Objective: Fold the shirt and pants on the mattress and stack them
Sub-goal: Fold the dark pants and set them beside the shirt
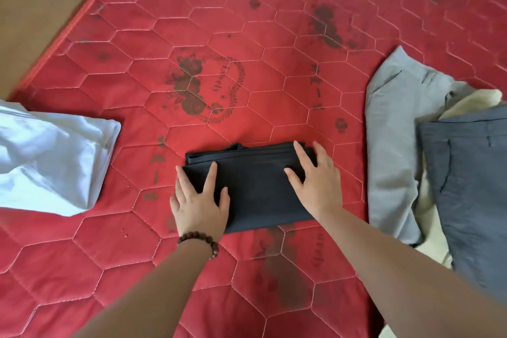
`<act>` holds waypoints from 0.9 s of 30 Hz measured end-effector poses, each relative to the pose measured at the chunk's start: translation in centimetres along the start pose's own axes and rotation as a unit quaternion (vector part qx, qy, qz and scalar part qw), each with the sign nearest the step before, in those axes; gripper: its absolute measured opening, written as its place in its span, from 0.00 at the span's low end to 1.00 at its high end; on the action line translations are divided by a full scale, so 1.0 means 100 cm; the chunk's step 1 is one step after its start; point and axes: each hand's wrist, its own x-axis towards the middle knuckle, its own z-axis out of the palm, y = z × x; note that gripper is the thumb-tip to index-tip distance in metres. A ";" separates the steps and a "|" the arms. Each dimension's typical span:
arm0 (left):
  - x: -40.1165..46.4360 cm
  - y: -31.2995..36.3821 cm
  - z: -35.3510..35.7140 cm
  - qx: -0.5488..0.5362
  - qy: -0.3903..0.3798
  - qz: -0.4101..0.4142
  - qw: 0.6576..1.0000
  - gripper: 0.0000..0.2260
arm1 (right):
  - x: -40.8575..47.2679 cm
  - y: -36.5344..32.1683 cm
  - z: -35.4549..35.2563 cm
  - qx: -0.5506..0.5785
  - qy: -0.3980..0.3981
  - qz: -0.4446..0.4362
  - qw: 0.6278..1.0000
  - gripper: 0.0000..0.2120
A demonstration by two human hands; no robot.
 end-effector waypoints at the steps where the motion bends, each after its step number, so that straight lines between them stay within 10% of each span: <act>1: 0.001 0.002 -0.004 -0.005 0.004 -0.013 1.000 0.26 | -0.007 0.000 0.000 0.005 0.012 0.032 0.999 0.28; 7: 0.003 0.001 -0.017 -0.154 -0.049 -0.084 0.983 0.26 | -0.026 -0.007 -0.005 0.138 -0.089 0.045 0.985 0.30; 14: 0.015 -0.017 -0.042 -0.202 -0.098 0.049 0.973 0.27 | -0.026 -0.018 -0.024 0.345 -0.169 0.090 0.919 0.27; 27: 0.050 -0.164 -0.138 -0.207 -0.069 0.172 0.960 0.23 | -0.065 -0.187 -0.038 0.360 -0.017 0.055 0.931 0.17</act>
